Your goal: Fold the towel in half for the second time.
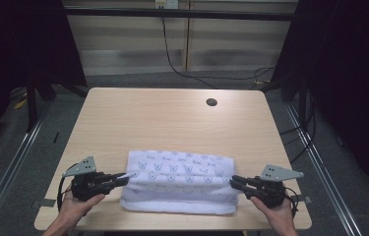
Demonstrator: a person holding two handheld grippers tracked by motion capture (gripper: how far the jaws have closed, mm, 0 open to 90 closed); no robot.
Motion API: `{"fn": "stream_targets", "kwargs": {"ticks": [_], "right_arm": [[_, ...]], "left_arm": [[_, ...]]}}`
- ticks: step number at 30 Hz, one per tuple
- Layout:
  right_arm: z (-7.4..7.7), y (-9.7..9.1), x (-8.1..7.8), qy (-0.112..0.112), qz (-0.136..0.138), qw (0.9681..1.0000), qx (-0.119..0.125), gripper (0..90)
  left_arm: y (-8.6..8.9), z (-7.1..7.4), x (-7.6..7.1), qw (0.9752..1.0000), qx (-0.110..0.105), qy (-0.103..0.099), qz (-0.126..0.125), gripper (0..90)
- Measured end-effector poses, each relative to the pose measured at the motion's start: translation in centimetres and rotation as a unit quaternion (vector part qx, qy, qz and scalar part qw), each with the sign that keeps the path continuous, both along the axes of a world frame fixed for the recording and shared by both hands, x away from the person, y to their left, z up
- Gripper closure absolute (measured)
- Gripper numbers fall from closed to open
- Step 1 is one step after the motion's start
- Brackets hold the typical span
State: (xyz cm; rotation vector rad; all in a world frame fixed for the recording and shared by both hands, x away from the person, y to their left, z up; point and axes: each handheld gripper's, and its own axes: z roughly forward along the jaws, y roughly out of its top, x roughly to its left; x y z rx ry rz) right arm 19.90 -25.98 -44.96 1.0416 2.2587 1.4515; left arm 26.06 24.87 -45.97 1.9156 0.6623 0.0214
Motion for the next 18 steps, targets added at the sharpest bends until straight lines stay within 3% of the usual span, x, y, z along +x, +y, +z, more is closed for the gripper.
{"fn": "stream_targets", "kwargs": {"ticks": [1, 4, 6, 8, 10, 12, 13, 15, 16, 18], "right_arm": [[0.0, -0.1, -0.3, 0.000, -0.001, 1.0000, 0.004, 71.4], [0.2, -0.4, -1.6, 0.001, 0.004, 0.9999, 0.010, 71.7], [0.2, -0.6, -2.1, 0.003, -0.002, 0.9999, 0.010, 68.8], [0.0, -0.9, -2.3, 0.004, -0.011, 0.9998, 0.015, 67.7], [-0.3, -1.2, -2.1, 0.003, -0.027, 0.9994, 0.020, 63.1], [-0.5, -1.5, -1.6, 0.004, -0.053, 0.9983, 0.023, 57.2], [-0.6, -1.7, -1.2, 0.003, -0.062, 0.9978, 0.024, 56.3], [-0.8, -2.3, -0.6, 0.000, -0.082, 0.9963, 0.023, 51.6], [-0.8, -2.7, -0.3, 0.001, -0.098, 0.9950, 0.019, 49.7], [-1.0, -3.5, 0.2, -0.001, -0.125, 0.9917, 0.030, 45.2]], "left_arm": [[0.1, -0.1, -0.4, 1.0000, -0.001, 0.001, -0.005, 73.4], [0.8, 0.0, -1.1, 1.0000, -0.007, 0.002, -0.007, 69.3], [1.2, 0.1, -1.2, 0.9998, -0.018, 0.002, 0.008, 62.7], [1.5, 0.2, -0.8, 0.9996, -0.014, 0.002, 0.023, 59.2], [1.7, 0.1, 0.0, 0.9987, -0.011, 0.011, 0.048, 49.9], [2.0, -0.1, 1.1, 0.9969, 0.000, 0.012, 0.078, 46.0], [2.3, -0.2, 1.9, 0.9946, 0.010, 0.021, 0.101, 43.8], [2.8, -0.5, 2.8, 0.9929, 0.018, 0.029, 0.114, 37.8], [3.1, -0.7, 3.1, 0.9907, 0.023, 0.023, 0.132, 37.7], [3.7, -1.1, 3.6, 0.9878, 0.027, 0.036, 0.149, 34.7]]}}
